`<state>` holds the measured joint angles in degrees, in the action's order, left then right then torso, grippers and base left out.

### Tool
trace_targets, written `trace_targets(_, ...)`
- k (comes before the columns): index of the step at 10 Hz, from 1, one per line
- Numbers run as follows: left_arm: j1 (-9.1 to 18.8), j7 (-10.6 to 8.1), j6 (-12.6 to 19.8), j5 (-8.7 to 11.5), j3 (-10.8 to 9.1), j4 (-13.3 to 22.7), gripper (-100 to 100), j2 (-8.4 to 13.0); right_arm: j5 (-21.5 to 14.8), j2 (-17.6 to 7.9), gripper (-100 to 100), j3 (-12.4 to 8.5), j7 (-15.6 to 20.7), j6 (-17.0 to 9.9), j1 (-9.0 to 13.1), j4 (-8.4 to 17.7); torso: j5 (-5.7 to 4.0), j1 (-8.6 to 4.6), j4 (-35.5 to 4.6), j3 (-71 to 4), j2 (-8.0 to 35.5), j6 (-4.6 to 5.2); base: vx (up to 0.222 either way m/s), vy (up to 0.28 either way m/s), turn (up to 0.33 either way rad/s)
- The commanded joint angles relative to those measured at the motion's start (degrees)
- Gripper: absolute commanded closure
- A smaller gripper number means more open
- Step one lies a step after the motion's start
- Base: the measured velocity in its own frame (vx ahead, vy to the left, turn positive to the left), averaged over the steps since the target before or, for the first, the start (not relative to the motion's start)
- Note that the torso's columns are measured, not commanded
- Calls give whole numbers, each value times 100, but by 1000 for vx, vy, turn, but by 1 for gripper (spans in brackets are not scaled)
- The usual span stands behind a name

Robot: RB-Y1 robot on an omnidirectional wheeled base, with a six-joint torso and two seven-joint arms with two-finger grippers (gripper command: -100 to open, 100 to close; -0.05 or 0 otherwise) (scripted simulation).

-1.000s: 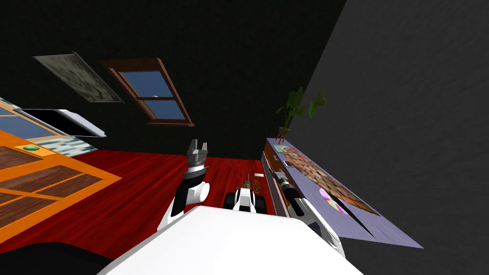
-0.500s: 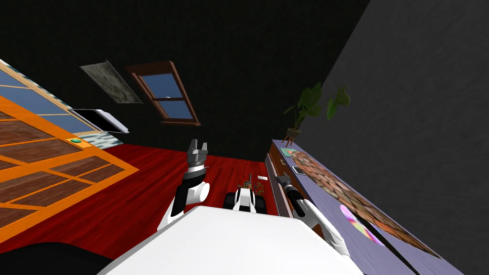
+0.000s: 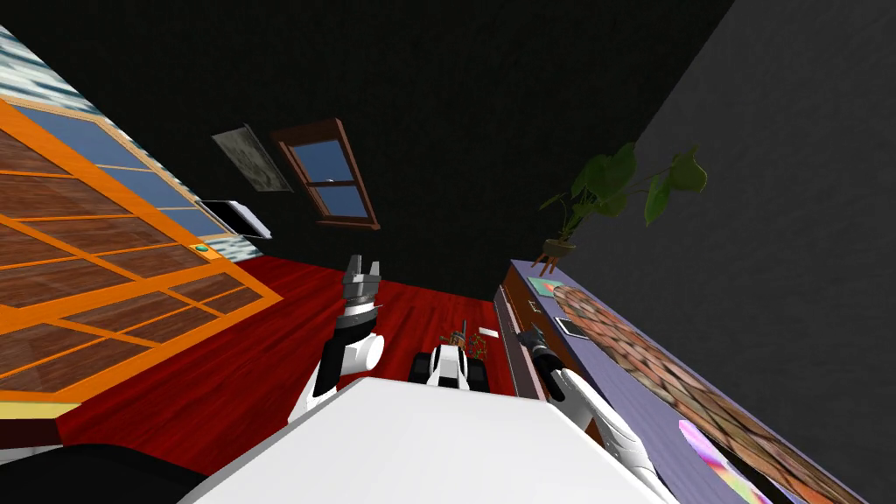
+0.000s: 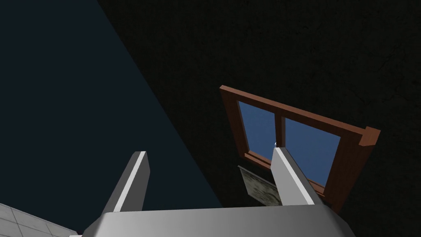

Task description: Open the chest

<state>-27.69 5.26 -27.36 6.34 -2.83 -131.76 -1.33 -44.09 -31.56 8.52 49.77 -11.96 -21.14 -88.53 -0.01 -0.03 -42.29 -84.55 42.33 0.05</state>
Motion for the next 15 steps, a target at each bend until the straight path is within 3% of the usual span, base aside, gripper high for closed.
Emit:
trace_targets(1,1,0,0,0,0,0,0,0,-157,-197,-100,-1,256,-167,-81,103,2,5,-2,2,3,-5,17,38,74)
trace_targets(2,0,0,0,0,0,0,0,0,-157,-197,-100,-1,256,-167,-81,103,0,1,-1,2,0,-4,8,16,9)
trace_targets(7,0,0,0,0,1,0,0,0,-851,-832,-100,-76,1132,-674,-90,878,5,14,2,-6,-9,-4,18,60,172)
trace_targets(10,0,0,0,0,0,0,0,0,-1173,-1215,-100,-120,1536,-895,-107,1213,-1,-3,-1,1,1,-5,16,68,145)
trace_targets(11,0,0,0,0,0,0,0,0,-1146,-1215,-100,-120,1536,-895,-107,1213,-1,0,-1,1,0,-5,9,34,32)
trace_targets(15,0,0,0,0,0,0,0,0,-1460,-1609,-100,-155,1889,-1087,-126,1480,2,6,1,-4,-6,-6,13,28,79)
